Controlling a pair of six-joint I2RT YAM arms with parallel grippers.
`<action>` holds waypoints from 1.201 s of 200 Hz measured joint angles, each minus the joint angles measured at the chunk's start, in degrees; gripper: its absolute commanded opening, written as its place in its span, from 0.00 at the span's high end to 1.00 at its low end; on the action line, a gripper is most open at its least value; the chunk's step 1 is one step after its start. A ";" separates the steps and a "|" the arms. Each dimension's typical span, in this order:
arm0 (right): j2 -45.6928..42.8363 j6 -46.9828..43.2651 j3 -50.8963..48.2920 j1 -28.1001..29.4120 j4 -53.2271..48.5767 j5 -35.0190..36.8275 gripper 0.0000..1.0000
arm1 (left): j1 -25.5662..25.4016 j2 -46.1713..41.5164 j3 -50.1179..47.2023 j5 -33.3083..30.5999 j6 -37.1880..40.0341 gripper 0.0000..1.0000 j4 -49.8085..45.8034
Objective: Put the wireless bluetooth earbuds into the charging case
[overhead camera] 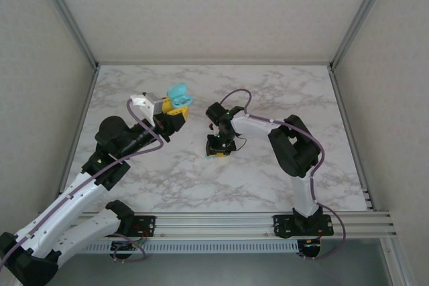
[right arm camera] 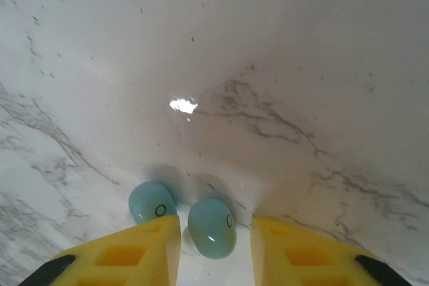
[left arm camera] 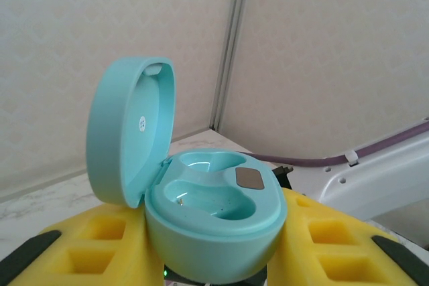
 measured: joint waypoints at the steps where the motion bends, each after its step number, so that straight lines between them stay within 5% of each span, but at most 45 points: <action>1: 0.00 -0.04 0.00 0.04 -0.15 0.11 0.68 | 0.00 0.00 0.00 0.00 0.00 0.72 0.00; 240: -11.19 -1.05 -11.04 -3.39 -2.10 9.03 0.70 | 0.00 1.62 0.00 0.02 -0.02 0.71 -0.37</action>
